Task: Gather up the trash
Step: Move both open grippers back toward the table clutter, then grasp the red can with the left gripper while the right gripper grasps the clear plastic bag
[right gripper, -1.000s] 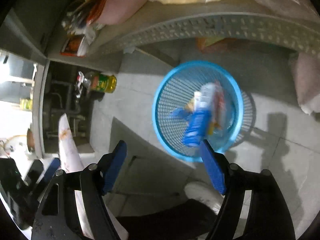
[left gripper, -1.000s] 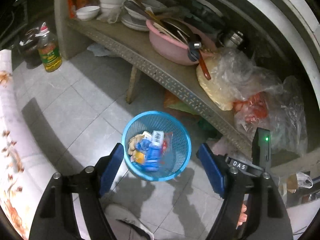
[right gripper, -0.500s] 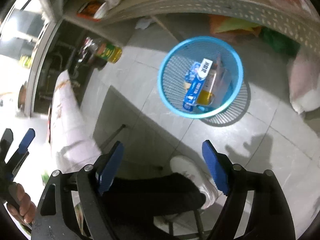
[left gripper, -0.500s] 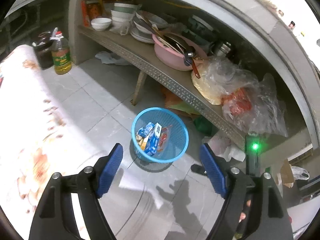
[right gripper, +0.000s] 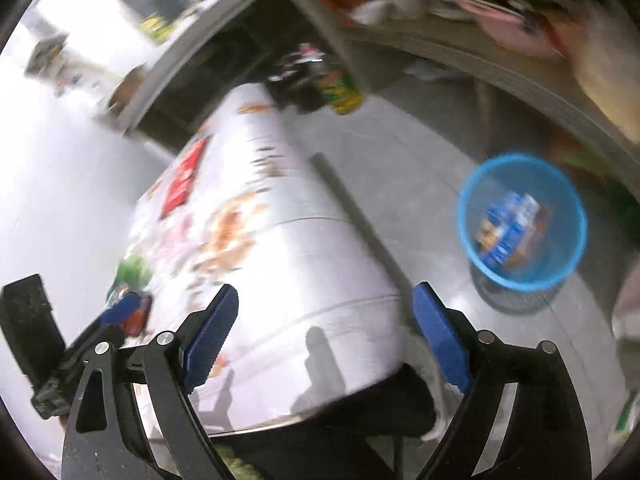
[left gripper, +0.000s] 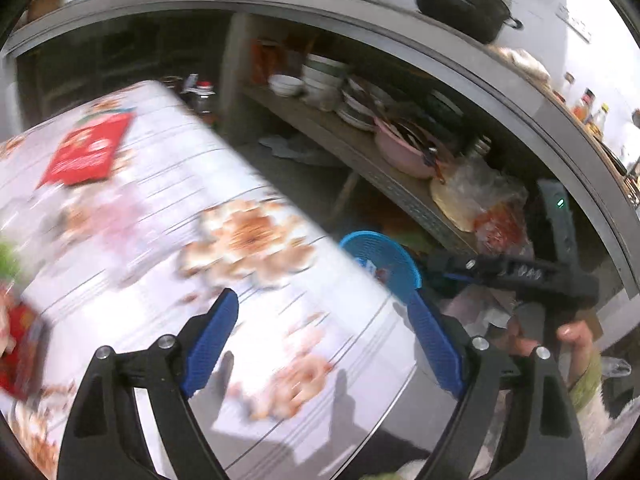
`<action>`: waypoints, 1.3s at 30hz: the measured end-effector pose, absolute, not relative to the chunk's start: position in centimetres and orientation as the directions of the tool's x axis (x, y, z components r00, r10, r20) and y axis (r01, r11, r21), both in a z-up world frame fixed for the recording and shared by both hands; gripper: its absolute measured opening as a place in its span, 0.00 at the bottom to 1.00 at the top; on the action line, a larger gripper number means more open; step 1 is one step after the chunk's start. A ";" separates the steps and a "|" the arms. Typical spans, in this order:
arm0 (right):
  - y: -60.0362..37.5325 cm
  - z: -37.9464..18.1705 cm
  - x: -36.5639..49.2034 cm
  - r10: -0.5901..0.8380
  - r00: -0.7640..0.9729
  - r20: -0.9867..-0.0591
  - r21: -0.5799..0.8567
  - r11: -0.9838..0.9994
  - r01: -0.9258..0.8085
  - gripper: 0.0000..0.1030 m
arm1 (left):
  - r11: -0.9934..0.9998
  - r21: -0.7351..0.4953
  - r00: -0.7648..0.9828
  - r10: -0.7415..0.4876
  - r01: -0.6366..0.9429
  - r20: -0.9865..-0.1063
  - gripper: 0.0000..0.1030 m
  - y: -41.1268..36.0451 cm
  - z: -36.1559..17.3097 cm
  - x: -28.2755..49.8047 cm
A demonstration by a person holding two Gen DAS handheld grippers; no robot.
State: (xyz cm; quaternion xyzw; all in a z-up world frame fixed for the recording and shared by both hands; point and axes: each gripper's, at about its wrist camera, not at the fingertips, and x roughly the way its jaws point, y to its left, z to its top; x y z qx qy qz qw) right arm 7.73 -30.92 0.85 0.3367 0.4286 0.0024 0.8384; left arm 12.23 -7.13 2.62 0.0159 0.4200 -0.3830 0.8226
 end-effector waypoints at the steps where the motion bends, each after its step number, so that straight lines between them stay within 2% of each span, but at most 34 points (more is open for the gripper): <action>1: -30.2 1.2 8.2 0.306 0.631 -0.713 0.565 0.783 0.259 0.84 | 0.720 -0.289 0.373 -0.609 0.632 -0.700 0.82 -6.2 2.6 12.0; 11: -22.9 3.3 14.4 0.423 0.550 -0.720 0.534 0.844 0.049 0.84 | 0.838 -0.229 0.535 -0.501 0.495 -0.680 0.83 1.4 2.4 11.0; 16: -18.6 4.1 18.2 0.482 0.513 -0.711 0.548 0.836 -0.025 0.84 | 0.866 -0.186 0.611 -0.465 0.464 -0.641 0.83 4.3 2.9 10.4; 25: -13.6 3.0 27.0 0.456 0.465 -0.759 0.489 0.870 -0.056 0.83 | 0.934 -0.144 0.739 -0.348 0.327 -0.577 0.83 10.2 4.4 11.8; 27: -12.6 2.1 28.5 0.445 0.442 -0.779 0.468 0.881 -0.062 0.77 | 0.947 -0.151 0.756 -0.318 0.284 -0.572 0.83 11.8 4.5 12.8; 31: -11.3 0.0 29.8 0.402 0.392 -0.827 0.418 0.907 -0.048 0.60 | 0.964 -0.142 0.759 -0.266 0.226 -0.595 0.83 14.0 3.8 14.9; 33: -11.1 0.3 29.4 0.370 0.402 -0.838 0.381 0.923 -0.056 0.49 | 0.965 -0.143 0.752 -0.262 0.222 -0.604 0.83 14.7 3.3 15.4; 35: -10.8 0.2 28.9 0.370 0.392 -0.843 0.373 0.925 -0.071 0.32 | 0.957 -0.161 0.732 -0.287 0.240 -0.618 0.83 14.9 2.5 15.6; 39: -10.7 0.2 27.9 0.351 0.389 -0.852 0.342 0.935 -0.094 0.22 | 0.951 -0.164 0.709 -0.305 0.262 -0.636 0.83 14.6 0.8 15.8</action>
